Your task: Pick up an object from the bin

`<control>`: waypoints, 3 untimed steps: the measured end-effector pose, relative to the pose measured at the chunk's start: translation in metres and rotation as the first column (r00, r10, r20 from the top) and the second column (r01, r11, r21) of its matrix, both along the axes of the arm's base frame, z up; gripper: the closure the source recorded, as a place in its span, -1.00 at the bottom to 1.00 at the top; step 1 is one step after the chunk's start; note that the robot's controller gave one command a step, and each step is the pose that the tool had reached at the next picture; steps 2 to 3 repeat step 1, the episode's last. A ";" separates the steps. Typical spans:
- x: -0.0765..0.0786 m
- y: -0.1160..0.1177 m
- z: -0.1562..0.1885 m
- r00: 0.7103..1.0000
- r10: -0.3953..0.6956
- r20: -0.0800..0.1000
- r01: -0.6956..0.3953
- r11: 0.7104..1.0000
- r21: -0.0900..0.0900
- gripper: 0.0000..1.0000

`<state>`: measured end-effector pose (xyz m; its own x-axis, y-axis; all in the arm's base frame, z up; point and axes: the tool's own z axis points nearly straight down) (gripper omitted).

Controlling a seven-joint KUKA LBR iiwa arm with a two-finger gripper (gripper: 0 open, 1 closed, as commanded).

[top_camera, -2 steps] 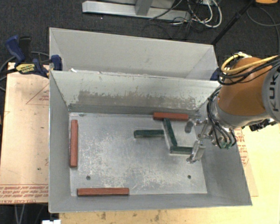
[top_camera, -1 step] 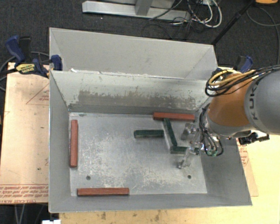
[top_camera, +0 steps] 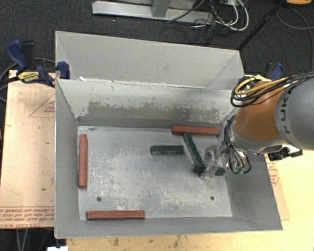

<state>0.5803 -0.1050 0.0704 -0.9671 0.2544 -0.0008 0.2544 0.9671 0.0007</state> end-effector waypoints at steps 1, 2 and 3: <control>0.000 0.018 0.139 0.989 0.146 0.010 -0.146 0.989 -0.003 1.00; 0.000 0.018 0.139 0.989 0.146 0.010 -0.146 0.989 -0.003 1.00; 0.000 0.018 0.139 0.989 0.146 0.010 -0.146 0.989 -0.003 1.00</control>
Offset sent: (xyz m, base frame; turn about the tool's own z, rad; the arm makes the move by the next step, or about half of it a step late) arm -0.0023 0.0178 0.1341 -0.1467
